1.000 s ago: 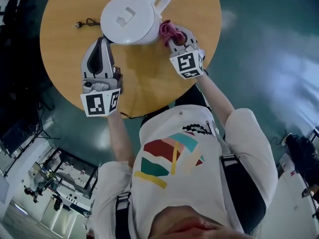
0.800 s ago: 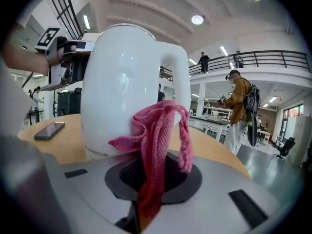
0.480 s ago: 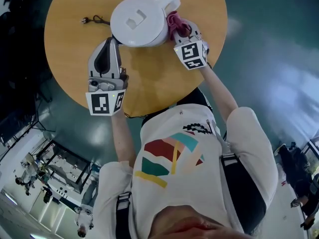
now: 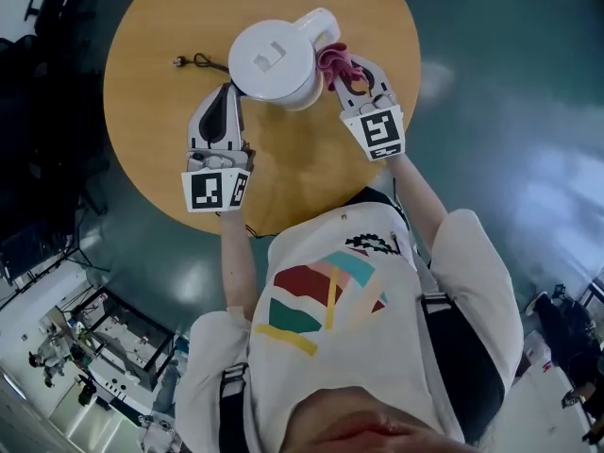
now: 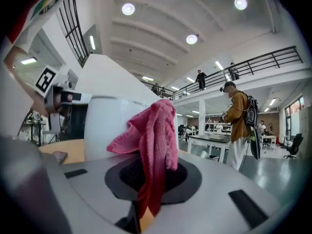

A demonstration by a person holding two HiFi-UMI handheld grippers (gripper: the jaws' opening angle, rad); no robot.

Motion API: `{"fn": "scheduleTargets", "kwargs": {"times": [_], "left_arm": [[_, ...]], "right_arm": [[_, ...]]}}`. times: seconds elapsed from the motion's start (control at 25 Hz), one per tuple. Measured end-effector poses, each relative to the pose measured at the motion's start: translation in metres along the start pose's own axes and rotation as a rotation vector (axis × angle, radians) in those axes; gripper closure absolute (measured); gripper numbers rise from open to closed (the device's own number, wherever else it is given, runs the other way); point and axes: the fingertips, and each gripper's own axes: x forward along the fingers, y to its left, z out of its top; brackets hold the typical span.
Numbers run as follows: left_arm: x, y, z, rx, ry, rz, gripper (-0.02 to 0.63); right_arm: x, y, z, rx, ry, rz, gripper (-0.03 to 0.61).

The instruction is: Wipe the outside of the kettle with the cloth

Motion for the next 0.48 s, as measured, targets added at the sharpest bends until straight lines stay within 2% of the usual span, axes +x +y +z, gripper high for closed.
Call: {"fn": "scheduleTargets", "kwargs": {"times": [0.08, 0.2, 0.48], "left_arm": [[0.001, 0.000, 0.000, 0.000, 0.002, 0.003, 0.574], [0.002, 0.002, 0.003, 0.002, -0.001, 0.010, 0.574], [0.005, -0.005, -0.002, 0.053, 0.017, -0.019, 0.573]], "right_arm": [[0.003, -0.003, 0.020, 0.020, -0.051, 0.007, 0.540], [0.013, -0.006, 0.033, 0.024, -0.076, 0.013, 0.540], [0.029, -0.010, 0.023, -0.016, -0.023, 0.013, 0.540]]}}
